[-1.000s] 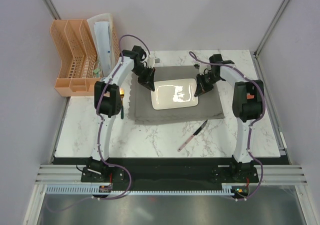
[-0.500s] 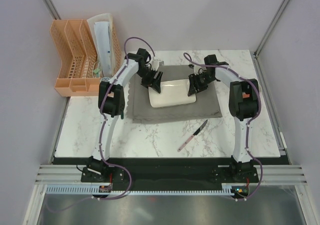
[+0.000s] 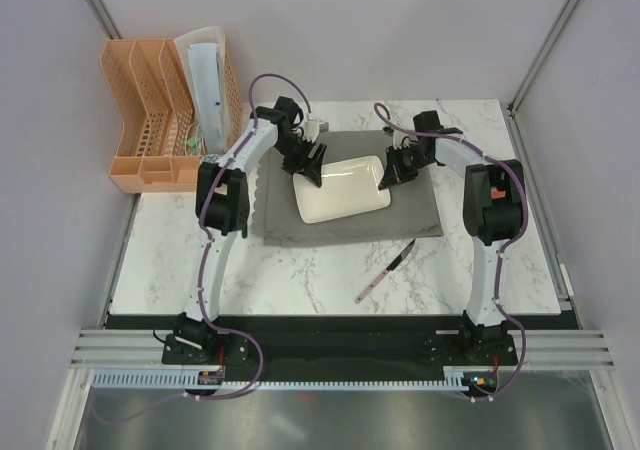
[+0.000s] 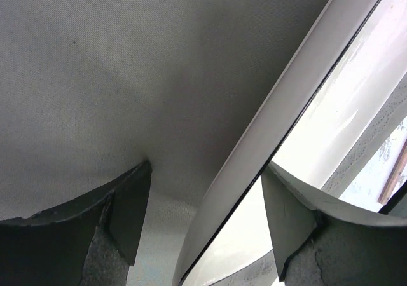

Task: Set the dinner table for one person
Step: Place the plate on the napkin.

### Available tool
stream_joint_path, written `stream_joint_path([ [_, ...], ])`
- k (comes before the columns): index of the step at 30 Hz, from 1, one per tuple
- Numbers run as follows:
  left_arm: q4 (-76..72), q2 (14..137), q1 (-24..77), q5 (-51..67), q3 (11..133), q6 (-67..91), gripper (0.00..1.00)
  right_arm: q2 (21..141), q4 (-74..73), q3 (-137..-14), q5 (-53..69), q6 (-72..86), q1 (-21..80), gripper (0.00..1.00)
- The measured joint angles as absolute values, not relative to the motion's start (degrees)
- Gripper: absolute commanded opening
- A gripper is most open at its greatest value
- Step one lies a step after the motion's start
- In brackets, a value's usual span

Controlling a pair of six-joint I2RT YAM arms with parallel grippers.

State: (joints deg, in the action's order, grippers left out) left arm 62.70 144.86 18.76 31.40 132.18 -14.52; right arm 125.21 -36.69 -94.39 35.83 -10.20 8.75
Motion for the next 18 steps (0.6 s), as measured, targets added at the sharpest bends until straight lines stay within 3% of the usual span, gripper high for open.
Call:
stream_joint_path([
  [5,62.65,144.86,18.79,31.33,132.18,-14.50,0.77,124.77,-36.58,-93.93,35.31,-9.96,8.84,0.01],
  [8,62.54,144.73,18.90,30.74,132.16,-14.52,0.79,124.77,-36.69,-93.93,35.31,-10.22,8.91,0.32],
  [9,62.33,144.57,19.03,30.00,132.00,-14.52,0.82,124.77,-36.71,-93.93,34.96,-11.00,9.19,0.47],
  [10,62.19,144.29,19.11,29.52,131.79,-14.72,0.91,124.77,-36.82,-93.93,34.06,-11.57,9.50,0.50],
  [12,61.63,143.09,19.57,27.05,130.82,-16.01,0.94,124.84,-37.06,-93.71,32.71,-13.80,10.20,0.57],
  [18,60.27,138.30,20.67,9.89,130.39,-22.98,0.99,124.38,-37.89,-93.76,32.32,-15.84,10.96,0.63],
])
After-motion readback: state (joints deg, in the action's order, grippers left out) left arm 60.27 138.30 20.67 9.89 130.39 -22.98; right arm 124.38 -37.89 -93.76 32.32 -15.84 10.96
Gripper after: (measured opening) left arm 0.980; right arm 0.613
